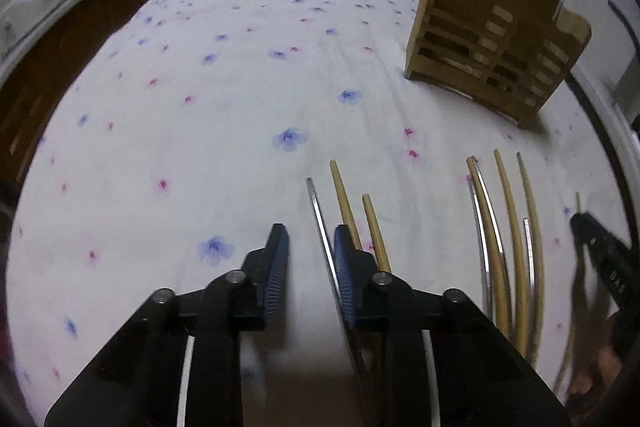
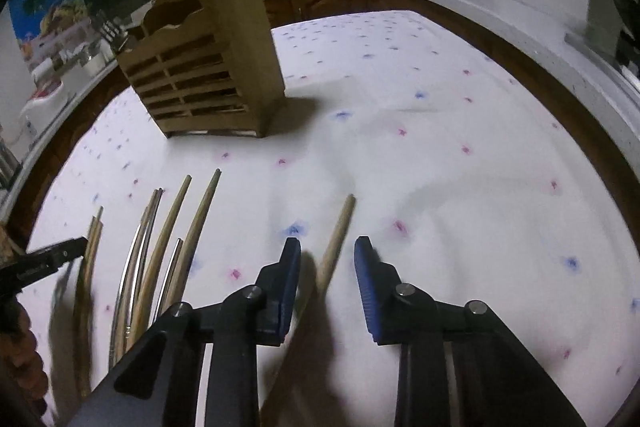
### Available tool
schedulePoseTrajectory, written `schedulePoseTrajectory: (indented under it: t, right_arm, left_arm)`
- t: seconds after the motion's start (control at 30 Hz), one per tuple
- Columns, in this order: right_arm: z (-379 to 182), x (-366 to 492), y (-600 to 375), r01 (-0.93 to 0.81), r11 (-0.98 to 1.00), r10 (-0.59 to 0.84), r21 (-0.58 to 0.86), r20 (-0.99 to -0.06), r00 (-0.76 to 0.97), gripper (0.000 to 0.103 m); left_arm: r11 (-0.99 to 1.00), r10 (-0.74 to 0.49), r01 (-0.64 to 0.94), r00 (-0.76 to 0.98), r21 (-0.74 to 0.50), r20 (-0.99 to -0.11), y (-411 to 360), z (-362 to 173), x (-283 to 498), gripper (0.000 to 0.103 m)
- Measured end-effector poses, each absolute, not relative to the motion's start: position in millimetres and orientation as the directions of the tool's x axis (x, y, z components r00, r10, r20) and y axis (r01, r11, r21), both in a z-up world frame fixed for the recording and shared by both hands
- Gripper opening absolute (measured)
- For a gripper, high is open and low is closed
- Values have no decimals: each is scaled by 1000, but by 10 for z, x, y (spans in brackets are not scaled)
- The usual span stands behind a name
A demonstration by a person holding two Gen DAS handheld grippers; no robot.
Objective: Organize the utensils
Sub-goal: 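Grasp a metal chopstick with the left tool while the right tool grasps a wooden chopstick, then carry both chopsticks upright and lower them into the wooden holder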
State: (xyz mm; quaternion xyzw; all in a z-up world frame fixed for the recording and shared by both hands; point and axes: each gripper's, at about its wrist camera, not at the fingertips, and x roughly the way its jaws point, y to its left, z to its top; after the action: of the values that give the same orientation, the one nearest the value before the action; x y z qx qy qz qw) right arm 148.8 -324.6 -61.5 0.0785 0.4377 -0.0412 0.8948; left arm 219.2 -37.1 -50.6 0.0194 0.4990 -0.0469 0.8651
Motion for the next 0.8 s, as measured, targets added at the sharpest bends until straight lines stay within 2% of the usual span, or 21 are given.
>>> schedulePoseTrajectory:
  t: [0.07,0.13,0.23,0.43,0.8]
  right_arm:
    - [-627,1539,-3205,133,989,-28,68,-789,613,20]
    - [-630,1568,-3189,133,990,-49,41,-789,612,12]
    - [-624,1563,-3217,124,990,-26,64,-789,614,7]
    - [-507,1421,-3248,110,976,78,188,-773,630,5]
    - [184,1100,-3136,22,958,176,285,-647,742,5]
  left_arm:
    - [993,-61,115,503,-4,-862,-395,-509,2202,9]
    - [992,-59,124,509,5,-859,-395,-507,2192,8]
    - [991,-103,123,509,-46,-855,-325,-502,2167,5]
    - [982,-187,100,530,-158,-827,-91,-375,2034,4]
    - [938,-329,135,638,-319,-697,154,382,1653,4]
